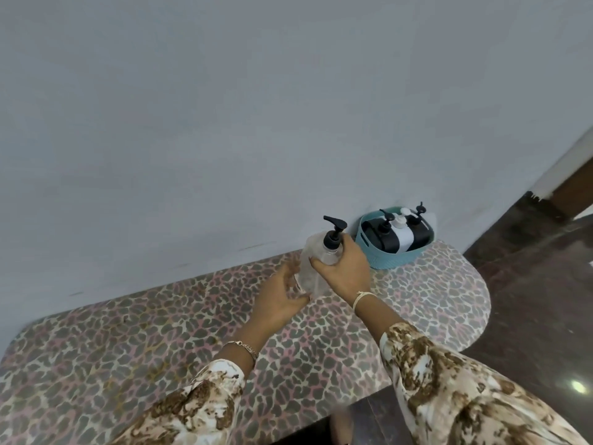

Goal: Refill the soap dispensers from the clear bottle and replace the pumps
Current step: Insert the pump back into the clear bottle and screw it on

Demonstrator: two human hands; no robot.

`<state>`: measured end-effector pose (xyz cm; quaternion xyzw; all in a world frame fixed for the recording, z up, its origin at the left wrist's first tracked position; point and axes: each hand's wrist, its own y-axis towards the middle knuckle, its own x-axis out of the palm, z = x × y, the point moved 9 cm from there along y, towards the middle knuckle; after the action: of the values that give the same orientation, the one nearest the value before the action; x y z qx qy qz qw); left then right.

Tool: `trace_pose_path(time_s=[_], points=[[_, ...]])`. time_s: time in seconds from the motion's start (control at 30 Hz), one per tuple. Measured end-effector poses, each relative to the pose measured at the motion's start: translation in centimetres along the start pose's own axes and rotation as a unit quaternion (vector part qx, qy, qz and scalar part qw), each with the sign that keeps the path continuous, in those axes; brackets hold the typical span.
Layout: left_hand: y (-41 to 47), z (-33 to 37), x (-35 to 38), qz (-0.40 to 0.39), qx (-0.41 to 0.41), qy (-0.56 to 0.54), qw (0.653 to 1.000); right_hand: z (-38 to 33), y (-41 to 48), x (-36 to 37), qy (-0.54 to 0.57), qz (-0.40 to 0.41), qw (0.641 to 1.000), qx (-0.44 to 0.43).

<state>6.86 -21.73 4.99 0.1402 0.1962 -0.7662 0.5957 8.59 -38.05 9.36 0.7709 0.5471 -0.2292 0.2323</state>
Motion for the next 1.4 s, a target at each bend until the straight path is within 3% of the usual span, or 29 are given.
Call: trace_pose_path(time_s=[0.3, 0.73, 1.4], points=[[4.5, -1.9, 3.3, -0.002, -0.074, 0.007, 0.997, 5.4, 6.6, -3.2, -0.065, 0.017, 0.997, 0.046], [7.0, -5.5, 5.0, 0.003, -0.147, -0.003, 0.989, 9.3, 11.2, -2.4, -0.102, -0.011, 0.994, 0.049], [8.5, -4.4, 5.2, 0.02, -0.144, 0.009, 0.989, 9.2, 11.0, -1.7, -0.168, -0.005, 0.985, 0.039]])
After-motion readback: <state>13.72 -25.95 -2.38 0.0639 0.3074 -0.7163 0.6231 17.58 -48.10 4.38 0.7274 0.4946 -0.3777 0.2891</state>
